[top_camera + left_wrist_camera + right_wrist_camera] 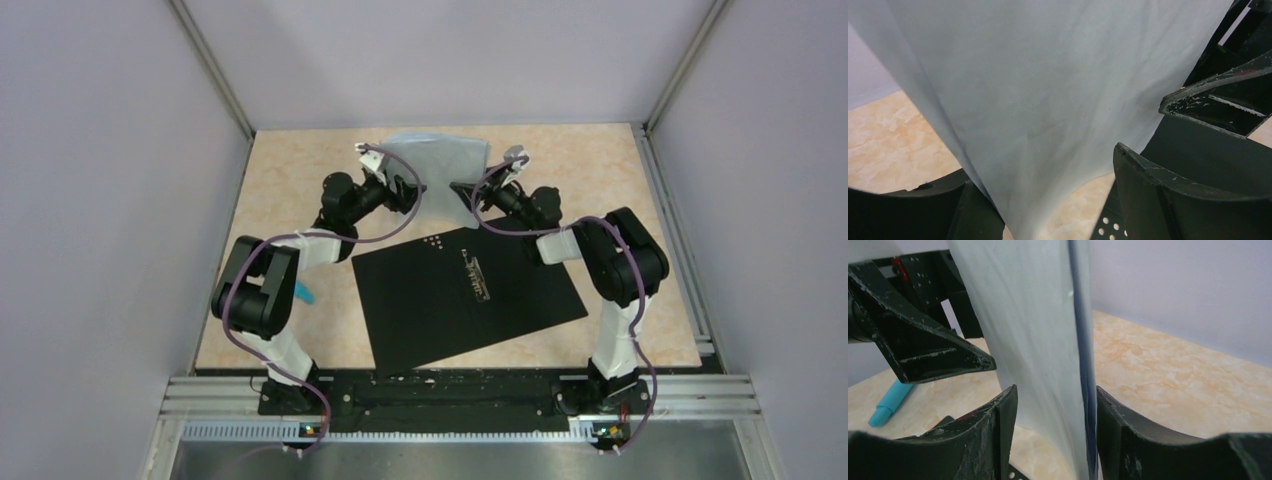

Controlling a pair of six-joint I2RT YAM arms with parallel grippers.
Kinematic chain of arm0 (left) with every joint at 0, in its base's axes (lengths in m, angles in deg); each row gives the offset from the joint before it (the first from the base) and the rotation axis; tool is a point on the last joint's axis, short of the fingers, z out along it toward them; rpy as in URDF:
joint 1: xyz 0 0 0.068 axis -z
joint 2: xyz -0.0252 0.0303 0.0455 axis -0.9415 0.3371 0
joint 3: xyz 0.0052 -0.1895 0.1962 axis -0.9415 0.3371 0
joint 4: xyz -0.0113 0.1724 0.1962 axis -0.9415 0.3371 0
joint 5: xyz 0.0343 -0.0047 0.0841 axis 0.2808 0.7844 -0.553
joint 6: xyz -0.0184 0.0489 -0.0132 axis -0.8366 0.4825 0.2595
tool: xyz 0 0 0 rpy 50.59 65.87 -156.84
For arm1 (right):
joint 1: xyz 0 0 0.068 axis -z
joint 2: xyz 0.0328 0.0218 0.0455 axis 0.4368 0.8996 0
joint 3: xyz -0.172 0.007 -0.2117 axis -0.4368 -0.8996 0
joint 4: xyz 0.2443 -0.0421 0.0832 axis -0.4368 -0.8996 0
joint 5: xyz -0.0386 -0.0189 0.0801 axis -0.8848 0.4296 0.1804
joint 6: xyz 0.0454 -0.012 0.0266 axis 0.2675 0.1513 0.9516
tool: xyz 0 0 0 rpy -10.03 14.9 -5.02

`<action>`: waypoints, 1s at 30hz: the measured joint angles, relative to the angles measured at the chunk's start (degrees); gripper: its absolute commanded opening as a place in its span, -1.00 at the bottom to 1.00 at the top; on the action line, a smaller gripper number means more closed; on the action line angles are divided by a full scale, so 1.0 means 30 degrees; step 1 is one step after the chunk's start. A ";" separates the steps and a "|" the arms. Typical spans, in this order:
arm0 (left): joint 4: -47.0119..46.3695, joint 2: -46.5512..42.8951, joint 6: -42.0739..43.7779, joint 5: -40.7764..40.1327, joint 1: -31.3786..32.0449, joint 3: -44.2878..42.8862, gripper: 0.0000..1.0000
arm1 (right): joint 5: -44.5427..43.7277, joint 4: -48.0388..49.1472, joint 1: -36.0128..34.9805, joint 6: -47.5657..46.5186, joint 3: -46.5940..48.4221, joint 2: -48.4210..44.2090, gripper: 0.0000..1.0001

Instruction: Put the files into the folder

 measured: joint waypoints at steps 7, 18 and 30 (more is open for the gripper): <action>0.0138 -0.0554 0.0000 0.0255 -0.0131 0.0189 0.47 | 0.0372 0.0044 -0.0007 0.0080 0.0000 -0.0087 0.15; 0.0240 -0.0568 -0.0685 0.0889 -0.0437 -0.0182 0.54 | 0.0554 -0.0743 -0.0175 -0.0022 0.0532 -0.0087 0.18; -0.0452 -0.0007 -0.1894 0.1253 0.0131 -0.0619 0.54 | 0.0539 -0.1537 -0.0175 -0.0459 0.0495 -0.0481 0.22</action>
